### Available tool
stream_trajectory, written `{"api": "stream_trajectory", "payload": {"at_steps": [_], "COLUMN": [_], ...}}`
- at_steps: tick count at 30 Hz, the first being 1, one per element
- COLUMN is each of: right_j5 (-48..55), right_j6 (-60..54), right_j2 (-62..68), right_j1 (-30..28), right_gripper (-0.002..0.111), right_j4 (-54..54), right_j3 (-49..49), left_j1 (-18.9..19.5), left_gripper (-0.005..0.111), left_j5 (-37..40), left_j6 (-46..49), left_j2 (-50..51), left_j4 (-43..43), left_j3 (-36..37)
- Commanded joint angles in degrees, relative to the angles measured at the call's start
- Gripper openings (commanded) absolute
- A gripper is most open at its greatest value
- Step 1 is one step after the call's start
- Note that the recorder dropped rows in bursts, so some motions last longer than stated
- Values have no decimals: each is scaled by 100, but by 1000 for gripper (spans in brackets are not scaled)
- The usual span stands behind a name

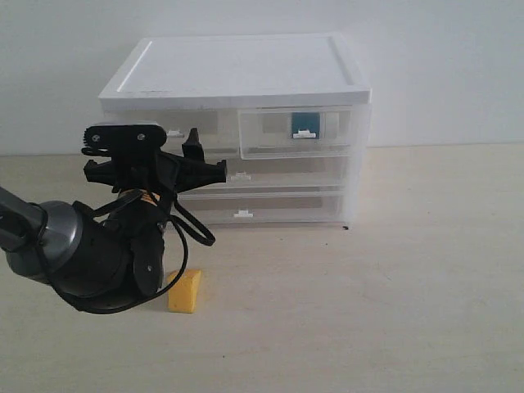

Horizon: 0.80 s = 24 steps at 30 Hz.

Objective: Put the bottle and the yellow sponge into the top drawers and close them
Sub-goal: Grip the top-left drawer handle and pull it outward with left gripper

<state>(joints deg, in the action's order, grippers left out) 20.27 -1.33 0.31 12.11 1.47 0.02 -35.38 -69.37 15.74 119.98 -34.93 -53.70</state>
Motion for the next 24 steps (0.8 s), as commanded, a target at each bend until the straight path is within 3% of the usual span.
{"api": "stream_trajectory", "payload": {"at_steps": [1,11,18,24], "right_j5": [-32,-32,-32,-32], "right_j6": [-7,-7,-7,-7], "right_j2": [-31,-31,-31,-31], "right_j1": [-13,-13,-13,-13], "right_gripper": [0,0,0,0], "right_j4": [-44,-44,-44,-44], "right_j3": [-2,-2,-2,-2], "left_j1": [19,29,-34,-321], "left_gripper": [49,4,4,4], "left_j5": [-60,-60,-60,-60], "left_j6": [54,54,54,54], "left_j2": [-69,-69,-249,-886], "left_j4": [-14,-14,-24,-136], "left_j3": [-30,-30,161,778]}}
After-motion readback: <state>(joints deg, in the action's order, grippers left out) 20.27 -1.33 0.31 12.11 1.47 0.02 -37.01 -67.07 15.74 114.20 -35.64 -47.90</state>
